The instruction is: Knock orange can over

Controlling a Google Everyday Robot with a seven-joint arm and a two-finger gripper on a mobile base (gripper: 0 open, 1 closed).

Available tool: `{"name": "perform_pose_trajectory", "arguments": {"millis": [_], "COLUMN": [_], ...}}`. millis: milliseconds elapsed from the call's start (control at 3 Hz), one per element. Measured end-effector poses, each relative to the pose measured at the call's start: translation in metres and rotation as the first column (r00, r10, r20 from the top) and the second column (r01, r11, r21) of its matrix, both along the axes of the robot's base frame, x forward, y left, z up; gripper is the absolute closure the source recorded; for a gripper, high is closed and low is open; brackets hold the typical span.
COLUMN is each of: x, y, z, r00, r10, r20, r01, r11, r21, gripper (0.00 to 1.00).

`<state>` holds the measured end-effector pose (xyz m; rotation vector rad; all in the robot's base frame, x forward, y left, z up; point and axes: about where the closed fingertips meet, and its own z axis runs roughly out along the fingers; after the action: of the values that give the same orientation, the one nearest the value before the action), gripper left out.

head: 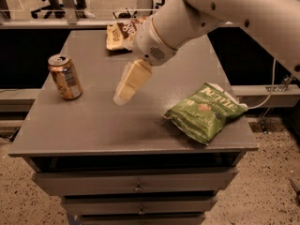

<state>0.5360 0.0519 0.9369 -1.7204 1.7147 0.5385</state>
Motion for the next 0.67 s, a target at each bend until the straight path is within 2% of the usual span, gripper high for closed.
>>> {"name": "perform_pose_trajectory", "arguments": {"millis": [333, 667], "x": [0.019, 0.042], "y": [0.049, 0.098], "z": [-0.005, -0.019], "r00": [0.9975, 0.9934], "r10": [0.056, 0.092], "r20": [0.044, 0.069], "r01": [-0.060, -0.104], "r11": [0.994, 0.974], "r21": [0.093, 0.201], "gripper": [0.00, 0.00]}}
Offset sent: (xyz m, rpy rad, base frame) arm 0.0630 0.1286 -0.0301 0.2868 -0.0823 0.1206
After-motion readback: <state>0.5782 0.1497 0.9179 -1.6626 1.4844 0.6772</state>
